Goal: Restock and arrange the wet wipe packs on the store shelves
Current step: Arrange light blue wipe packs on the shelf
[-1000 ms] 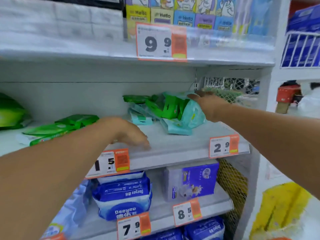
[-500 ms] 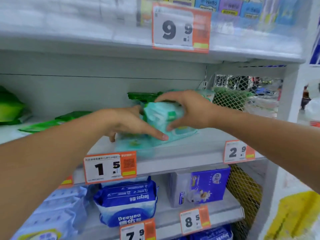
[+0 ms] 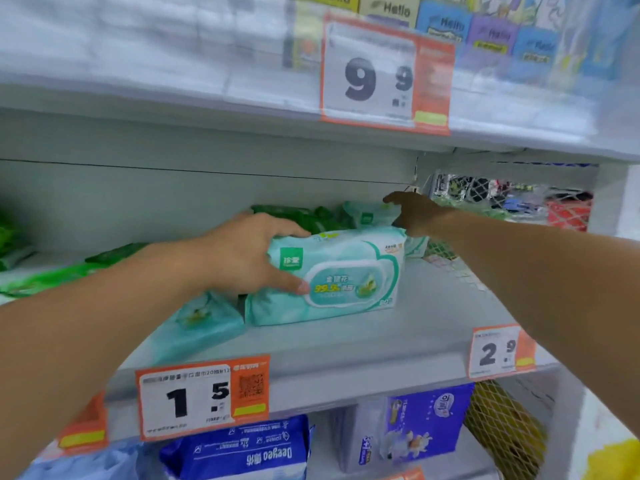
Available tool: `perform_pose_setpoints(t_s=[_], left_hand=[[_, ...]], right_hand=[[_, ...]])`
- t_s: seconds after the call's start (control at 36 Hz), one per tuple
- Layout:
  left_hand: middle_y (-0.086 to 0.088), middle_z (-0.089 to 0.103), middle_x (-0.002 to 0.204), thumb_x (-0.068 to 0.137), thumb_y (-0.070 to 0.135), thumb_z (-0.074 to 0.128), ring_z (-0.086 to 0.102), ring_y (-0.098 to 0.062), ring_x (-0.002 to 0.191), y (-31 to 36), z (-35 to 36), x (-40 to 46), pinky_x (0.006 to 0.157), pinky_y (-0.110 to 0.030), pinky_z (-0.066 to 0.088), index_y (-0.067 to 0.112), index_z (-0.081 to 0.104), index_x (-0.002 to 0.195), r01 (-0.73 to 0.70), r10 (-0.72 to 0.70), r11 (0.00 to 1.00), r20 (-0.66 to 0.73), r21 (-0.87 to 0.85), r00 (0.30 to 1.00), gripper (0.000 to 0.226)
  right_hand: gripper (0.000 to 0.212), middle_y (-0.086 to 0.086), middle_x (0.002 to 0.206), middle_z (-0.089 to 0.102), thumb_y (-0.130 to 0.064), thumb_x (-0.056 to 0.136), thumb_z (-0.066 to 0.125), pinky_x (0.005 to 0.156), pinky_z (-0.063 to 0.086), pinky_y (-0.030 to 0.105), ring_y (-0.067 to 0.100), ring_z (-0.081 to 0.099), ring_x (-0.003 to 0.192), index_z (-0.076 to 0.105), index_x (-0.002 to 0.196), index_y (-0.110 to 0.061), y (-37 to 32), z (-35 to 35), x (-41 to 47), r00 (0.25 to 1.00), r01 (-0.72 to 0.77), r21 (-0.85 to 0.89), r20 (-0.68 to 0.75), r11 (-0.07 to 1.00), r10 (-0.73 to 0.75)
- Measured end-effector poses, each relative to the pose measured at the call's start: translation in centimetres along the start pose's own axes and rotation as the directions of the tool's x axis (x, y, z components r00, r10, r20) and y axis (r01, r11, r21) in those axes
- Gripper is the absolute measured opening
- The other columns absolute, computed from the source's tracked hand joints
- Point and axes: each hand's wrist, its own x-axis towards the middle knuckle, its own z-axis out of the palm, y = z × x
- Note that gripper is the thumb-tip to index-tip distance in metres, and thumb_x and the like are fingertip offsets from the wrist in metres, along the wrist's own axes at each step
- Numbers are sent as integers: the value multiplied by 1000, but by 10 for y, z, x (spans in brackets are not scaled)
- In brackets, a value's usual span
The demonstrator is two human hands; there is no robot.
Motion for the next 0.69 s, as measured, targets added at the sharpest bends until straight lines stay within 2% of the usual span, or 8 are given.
perform_pose_setpoints(t_s=[0.06, 0.11, 0.19, 0.31, 0.44, 0.5, 0.58, 0.69], left_hand=[[21, 71, 93, 61, 49, 89, 66, 2, 81, -4, -2, 5, 78, -18, 53, 41, 64, 115, -16, 16, 999, 7, 32, 1000, 60], [23, 69, 89, 61, 49, 88, 62, 8, 77, -7, -3, 8, 71, -11, 50, 42, 63, 108, -34, 33, 998, 19, 52, 999, 54], [21, 70, 85, 59, 49, 90, 63, 7, 72, -12, -4, 14, 70, -17, 53, 38, 65, 106, -31, 29, 999, 45, 41, 999, 54], [20, 71, 83, 54, 52, 90, 65, 1, 72, -9, -7, 16, 69, -21, 53, 38, 64, 99, -10, 5, 999, 82, 52, 997, 54], [15, 68, 85, 45, 87, 68, 63, -8, 80, 6, -8, 14, 79, -31, 54, 36, 62, 91, 47, -51, 988, 27, 145, 998, 69], [13, 66, 84, 42, 88, 67, 62, -11, 80, 11, -8, 16, 78, -33, 54, 34, 59, 89, 62, -66, 974, 11, 220, 998, 72], [11, 65, 80, 42, 85, 69, 61, -14, 77, 13, -8, 14, 77, -36, 54, 32, 57, 88, 76, -78, 965, -4, 251, 997, 71], [9, 60, 76, 51, 74, 78, 55, -10, 72, 15, -2, 7, 68, -30, 49, 31, 52, 92, 113, -107, 955, -37, 274, 994, 65]], right_hand=[[75, 5, 158, 35, 7, 92, 59, 96, 49, 28, 27, 50, 131, 29, 154, -19, 5, 4, 14, 998, 11, -25, 67, 1000, -9], [79, 6, 158, 35, 3, 91, 61, 100, 50, 32, 28, 50, 131, 25, 156, -23, 10, 7, 22, 990, 6, -23, 139, 1000, -3], [81, 4, 156, 38, -4, 91, 65, 96, 55, 40, 26, 55, 125, 22, 156, -29, 17, 9, 31, 983, -43, 40, 180, 998, 35], [61, 11, 147, 49, -16, 91, 67, 98, 52, 38, 29, 56, 122, 43, 147, -16, 11, 10, 29, 992, -56, -16, 113, 998, 57], [40, 10, 122, 64, -24, 84, 71, 95, 50, 42, 31, 61, 113, 64, 123, -15, 4, 2, 17, 998, -41, -117, 32, 992, 45], [40, 11, 121, 62, -25, 80, 75, 95, 50, 43, 32, 59, 113, 65, 118, -16, 2, -1, 16, 1000, -20, -191, 1, 981, 20], [39, 15, 116, 65, -20, 81, 75, 88, 53, 42, 34, 63, 106, 62, 117, -10, 3, 7, 18, 999, -3, -175, 40, 985, 10], [50, 17, 120, 59, -15, 86, 69, 90, 52, 45, 35, 59, 107, 46, 131, -14, 1, 16, 25, 999, 19, -251, -33, 968, -28]])
